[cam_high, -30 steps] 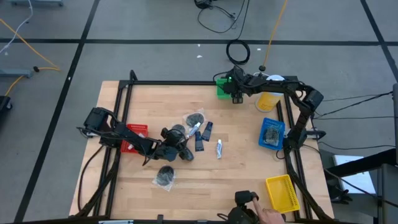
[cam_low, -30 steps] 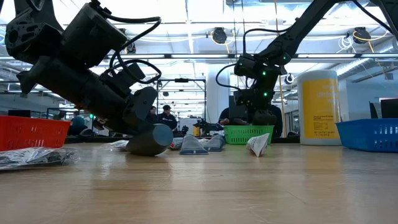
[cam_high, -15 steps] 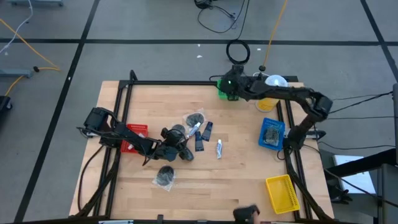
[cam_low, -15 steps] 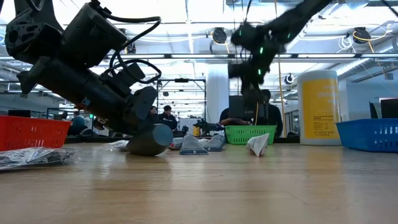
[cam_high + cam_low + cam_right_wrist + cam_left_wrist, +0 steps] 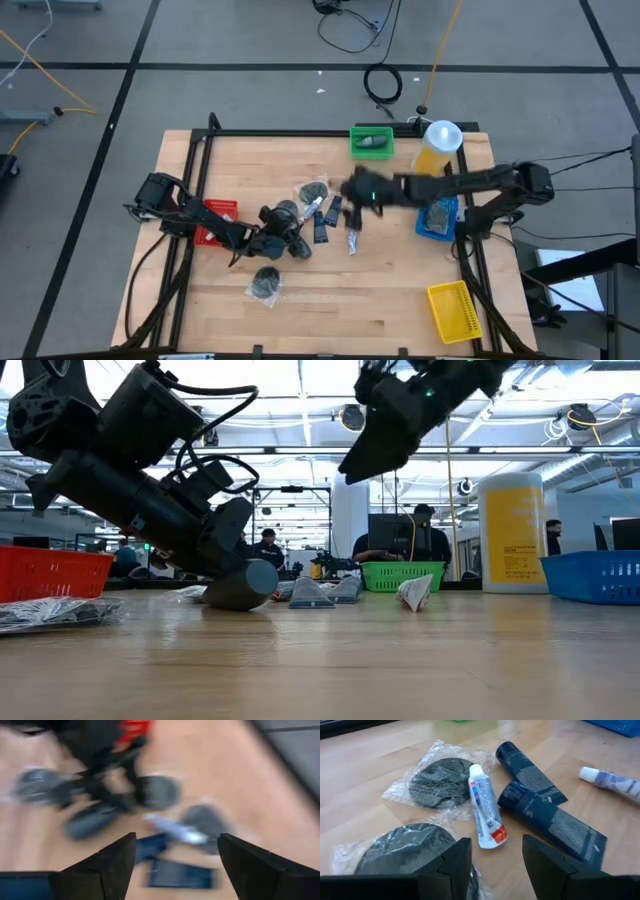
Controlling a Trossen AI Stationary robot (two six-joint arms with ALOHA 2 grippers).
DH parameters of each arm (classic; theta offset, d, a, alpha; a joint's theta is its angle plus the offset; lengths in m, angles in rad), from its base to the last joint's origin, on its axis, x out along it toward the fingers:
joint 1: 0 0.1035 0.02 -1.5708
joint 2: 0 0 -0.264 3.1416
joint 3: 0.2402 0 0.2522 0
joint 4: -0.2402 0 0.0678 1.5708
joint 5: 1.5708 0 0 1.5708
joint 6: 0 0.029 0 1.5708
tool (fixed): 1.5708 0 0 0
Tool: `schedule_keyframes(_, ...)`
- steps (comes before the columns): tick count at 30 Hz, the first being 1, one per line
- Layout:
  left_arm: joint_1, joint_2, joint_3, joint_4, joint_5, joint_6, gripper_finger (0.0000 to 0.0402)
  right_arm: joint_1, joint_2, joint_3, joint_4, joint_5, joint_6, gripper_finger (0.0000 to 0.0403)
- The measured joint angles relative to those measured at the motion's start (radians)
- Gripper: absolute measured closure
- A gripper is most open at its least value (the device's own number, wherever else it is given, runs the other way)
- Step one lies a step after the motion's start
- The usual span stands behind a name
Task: Pick & Place Travel size toiletries
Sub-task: Put the white toothpaste into the red bin
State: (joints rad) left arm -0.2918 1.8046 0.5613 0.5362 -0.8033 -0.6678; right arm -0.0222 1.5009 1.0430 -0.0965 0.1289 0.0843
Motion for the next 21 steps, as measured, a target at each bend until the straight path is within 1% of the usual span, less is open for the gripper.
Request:
schedule_keyframes(2,-0.004,0.000,0.000,0.005,0.001,0.000,0.0229,0.070,0.010,-0.047,0.022,0.018,0.079,0.0134)
schedule_keyframes(3,-0.006,0.000,0.000,0.010,0.001,0.000,0.0229,0.104,0.012,-0.067,0.019,0.052,0.127,0.0133)
schedule_keyframes(5,-0.005,0.000,0.000,0.017,0.002,0.005,0.0229,0.160,0.040,-0.088,0.068,0.150,0.246,0.0134)
schedule_keyframes(7,-0.005,0.000,0.000,0.023,0.002,0.005,0.0229,0.210,0.056,-0.116,0.067,0.234,0.372,0.0134)
schedule_keyframes(8,-0.005,0.000,0.000,0.023,0.002,0.004,0.0229,0.230,0.060,-0.127,0.043,0.271,0.427,0.0136)
schedule_keyframes(11,-0.005,0.000,0.000,0.025,0.002,0.008,0.0229,0.271,0.120,-0.126,0.045,0.345,0.570,0.0141)
schedule_keyframes(13,-0.005,0.000,0.000,0.035,0.002,0.008,0.0229,0.294,0.137,-0.130,-0.008,0.387,0.636,0.0145)
schedule_keyframes(14,-0.005,0.000,0.000,0.036,0.002,0.008,0.0229,0.301,0.157,-0.132,-0.005,0.415,0.664,0.0148)
schedule_keyframes(16,-0.005,0.000,0.000,0.045,0.003,0.012,0.0229,0.307,0.201,-0.127,0.009,0.423,0.709,0.0151)
schedule_keyframes(18,-0.006,0.000,0.000,0.047,0.018,0.012,0.0229,0.312,0.230,-0.131,0.004,0.426,0.721,0.0152)
schedule_keyframes(21,-0.006,0.000,0.000,0.044,0.019,0.012,0.0229,0.313,0.280,-0.128,0.044,0.434,0.752,0.0152)
